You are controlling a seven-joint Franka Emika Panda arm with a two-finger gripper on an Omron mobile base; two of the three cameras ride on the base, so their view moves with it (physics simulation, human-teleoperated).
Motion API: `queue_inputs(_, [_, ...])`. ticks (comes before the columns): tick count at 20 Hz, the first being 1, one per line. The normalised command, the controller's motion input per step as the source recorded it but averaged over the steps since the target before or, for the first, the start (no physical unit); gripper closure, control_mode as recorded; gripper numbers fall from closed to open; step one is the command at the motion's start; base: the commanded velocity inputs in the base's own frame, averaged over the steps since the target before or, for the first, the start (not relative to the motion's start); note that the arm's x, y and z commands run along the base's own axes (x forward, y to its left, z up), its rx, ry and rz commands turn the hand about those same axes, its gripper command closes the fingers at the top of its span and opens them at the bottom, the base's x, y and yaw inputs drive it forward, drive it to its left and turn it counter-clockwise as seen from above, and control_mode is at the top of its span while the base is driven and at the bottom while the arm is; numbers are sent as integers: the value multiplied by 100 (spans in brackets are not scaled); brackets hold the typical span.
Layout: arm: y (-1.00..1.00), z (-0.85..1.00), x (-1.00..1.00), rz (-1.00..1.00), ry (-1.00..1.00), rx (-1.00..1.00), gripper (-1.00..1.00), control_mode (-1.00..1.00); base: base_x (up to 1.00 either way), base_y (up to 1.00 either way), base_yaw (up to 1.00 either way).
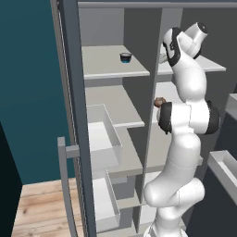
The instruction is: There's a fish in the fridge that needs to be moved to the freezer for freezing. Pick up the fish from the fridge, place it on any shelf in the freezer, and close the fridge and freezer doors when done.
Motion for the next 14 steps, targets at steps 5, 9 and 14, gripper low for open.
queue_inputs(5, [-15,-83,-32,16,8,-1,100,-100,0,0,0])
queue_inputs(9, [-45,0,-98,0,0,0,100,-100,0,0,0])
queue_inputs(14, [-40,23,-100,-1,0,0,100,-100,0,0,0])
